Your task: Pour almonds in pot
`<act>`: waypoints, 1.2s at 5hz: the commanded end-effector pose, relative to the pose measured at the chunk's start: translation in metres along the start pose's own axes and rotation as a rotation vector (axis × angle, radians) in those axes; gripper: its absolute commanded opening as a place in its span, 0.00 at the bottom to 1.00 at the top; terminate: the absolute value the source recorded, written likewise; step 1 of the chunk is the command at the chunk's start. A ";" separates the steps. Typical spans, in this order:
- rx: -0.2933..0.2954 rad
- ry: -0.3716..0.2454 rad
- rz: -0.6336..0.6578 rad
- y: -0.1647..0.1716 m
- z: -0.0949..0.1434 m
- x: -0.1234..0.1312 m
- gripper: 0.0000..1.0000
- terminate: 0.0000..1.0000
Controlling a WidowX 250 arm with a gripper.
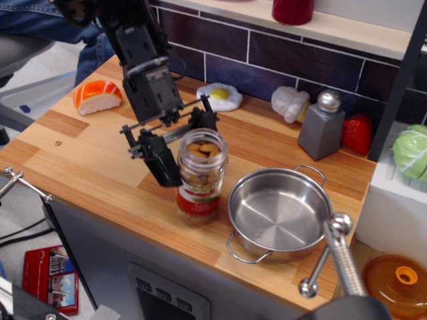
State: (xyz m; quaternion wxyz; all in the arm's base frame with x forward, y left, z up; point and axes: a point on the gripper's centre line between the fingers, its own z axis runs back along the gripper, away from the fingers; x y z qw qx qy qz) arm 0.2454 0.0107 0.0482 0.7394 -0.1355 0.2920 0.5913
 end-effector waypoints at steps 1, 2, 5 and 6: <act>-0.219 -0.350 -0.054 -0.012 0.041 -0.029 0.00 0.00; -0.299 -0.524 -0.066 -0.022 0.042 -0.045 0.00 0.00; -0.494 -1.013 -0.115 -0.059 0.041 -0.057 0.00 0.00; -0.537 -1.117 -0.190 -0.061 0.043 -0.067 0.00 0.00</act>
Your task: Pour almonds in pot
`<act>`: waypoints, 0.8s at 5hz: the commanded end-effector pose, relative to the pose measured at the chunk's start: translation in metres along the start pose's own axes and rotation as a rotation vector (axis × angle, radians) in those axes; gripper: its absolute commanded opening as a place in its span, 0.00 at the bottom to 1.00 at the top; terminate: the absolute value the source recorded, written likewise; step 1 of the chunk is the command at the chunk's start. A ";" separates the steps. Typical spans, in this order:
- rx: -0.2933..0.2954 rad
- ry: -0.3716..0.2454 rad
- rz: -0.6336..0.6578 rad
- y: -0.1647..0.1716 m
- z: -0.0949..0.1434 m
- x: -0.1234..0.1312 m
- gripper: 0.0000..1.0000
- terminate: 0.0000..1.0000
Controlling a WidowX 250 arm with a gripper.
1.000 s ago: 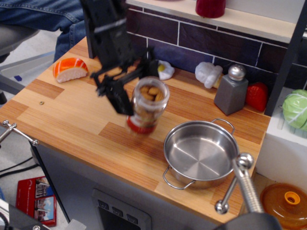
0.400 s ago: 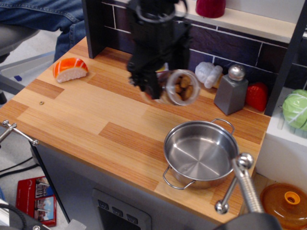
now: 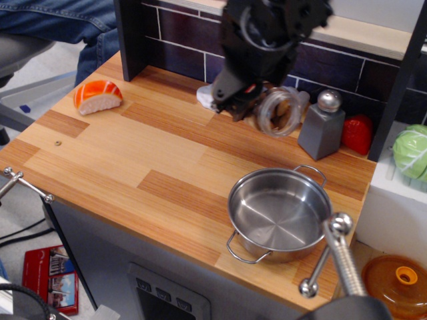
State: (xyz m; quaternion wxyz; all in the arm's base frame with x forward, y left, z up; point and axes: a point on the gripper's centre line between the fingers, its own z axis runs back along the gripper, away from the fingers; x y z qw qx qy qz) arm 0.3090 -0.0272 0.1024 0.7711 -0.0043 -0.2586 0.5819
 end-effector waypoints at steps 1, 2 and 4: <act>-0.111 -0.113 -0.088 0.000 0.019 -0.005 0.00 0.00; -0.172 -0.211 -0.191 0.011 0.020 -0.011 0.00 0.00; -0.256 -0.325 -0.250 0.014 0.019 -0.012 0.00 0.00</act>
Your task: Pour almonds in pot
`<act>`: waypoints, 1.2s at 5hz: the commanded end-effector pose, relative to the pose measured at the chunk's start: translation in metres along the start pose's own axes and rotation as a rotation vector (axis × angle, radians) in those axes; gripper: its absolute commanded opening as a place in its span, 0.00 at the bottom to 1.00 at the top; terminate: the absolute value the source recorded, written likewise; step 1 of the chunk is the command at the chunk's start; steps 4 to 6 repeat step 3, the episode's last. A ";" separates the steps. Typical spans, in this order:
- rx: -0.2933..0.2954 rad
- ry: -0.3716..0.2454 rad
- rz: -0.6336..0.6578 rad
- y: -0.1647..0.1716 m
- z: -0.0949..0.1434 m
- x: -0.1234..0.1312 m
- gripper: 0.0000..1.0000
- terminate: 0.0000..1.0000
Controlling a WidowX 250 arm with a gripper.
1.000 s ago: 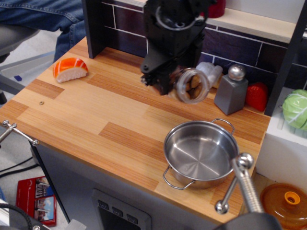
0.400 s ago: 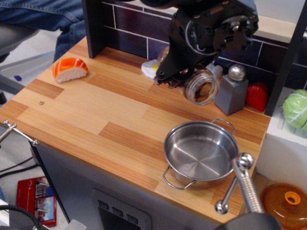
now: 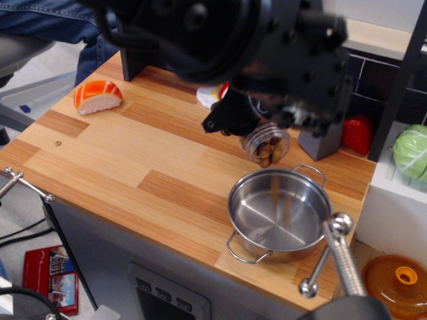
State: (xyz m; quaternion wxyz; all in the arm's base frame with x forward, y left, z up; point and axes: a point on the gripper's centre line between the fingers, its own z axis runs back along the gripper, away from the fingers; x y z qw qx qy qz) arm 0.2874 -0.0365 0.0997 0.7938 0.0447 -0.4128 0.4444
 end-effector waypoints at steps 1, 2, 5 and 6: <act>-0.075 -0.098 0.026 -0.011 0.006 0.005 0.00 0.00; -0.154 -0.167 -0.007 -0.019 0.010 0.008 0.00 0.00; -0.193 -0.195 -0.029 -0.021 0.006 0.007 0.00 1.00; -0.193 -0.195 -0.029 -0.021 0.006 0.007 0.00 1.00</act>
